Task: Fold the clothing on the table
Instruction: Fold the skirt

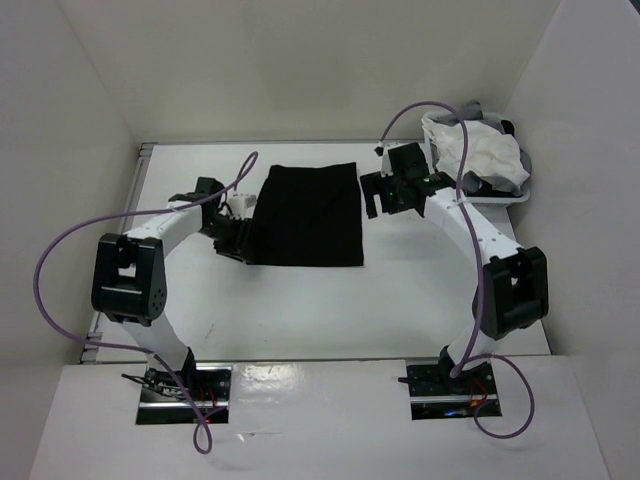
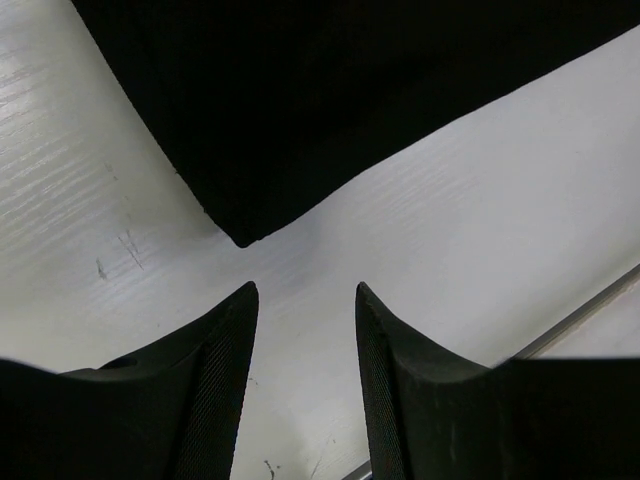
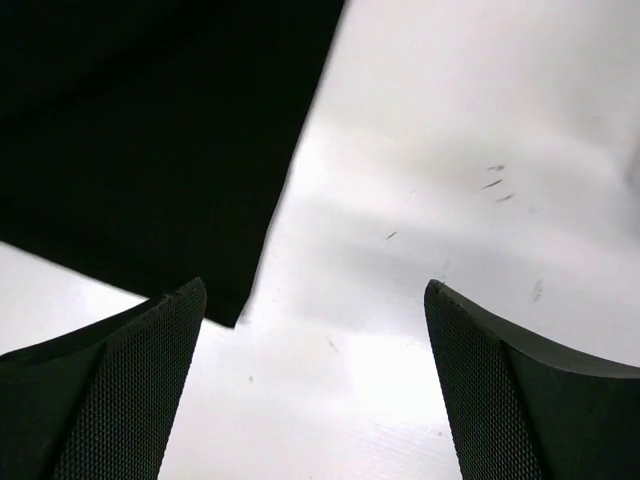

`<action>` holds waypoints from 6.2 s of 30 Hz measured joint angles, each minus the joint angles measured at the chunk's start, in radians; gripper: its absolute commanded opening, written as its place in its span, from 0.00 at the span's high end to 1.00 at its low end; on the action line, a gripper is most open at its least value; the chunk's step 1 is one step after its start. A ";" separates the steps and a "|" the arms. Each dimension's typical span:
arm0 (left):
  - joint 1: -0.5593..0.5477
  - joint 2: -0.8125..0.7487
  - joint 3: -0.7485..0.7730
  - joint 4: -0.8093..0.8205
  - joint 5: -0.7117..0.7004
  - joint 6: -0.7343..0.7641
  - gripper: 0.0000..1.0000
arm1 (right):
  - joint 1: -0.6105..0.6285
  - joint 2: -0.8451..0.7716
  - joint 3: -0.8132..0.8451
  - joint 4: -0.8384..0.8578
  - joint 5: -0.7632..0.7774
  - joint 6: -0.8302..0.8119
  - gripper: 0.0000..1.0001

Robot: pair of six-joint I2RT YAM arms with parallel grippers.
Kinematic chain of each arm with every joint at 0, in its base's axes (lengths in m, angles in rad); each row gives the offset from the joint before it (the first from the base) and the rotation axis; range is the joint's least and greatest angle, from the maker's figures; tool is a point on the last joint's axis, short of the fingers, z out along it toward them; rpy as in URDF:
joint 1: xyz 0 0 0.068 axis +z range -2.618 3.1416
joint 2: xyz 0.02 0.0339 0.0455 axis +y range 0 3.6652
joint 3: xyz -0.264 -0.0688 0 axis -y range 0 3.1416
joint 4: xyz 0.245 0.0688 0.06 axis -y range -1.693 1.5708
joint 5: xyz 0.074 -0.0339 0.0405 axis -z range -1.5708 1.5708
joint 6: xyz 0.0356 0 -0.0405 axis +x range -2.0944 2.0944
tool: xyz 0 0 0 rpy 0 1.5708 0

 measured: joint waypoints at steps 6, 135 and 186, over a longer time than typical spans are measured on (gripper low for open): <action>-0.011 0.071 0.000 0.017 -0.045 -0.024 0.49 | 0.008 -0.024 -0.032 0.005 -0.052 -0.003 0.06; -0.031 0.099 0.075 -0.063 0.010 0.021 1.00 | 0.087 0.322 -0.075 -0.128 -0.376 -0.135 1.00; -0.012 -0.177 0.251 -0.229 -0.053 0.164 1.00 | 0.132 0.185 0.169 -0.461 -0.376 -0.392 1.00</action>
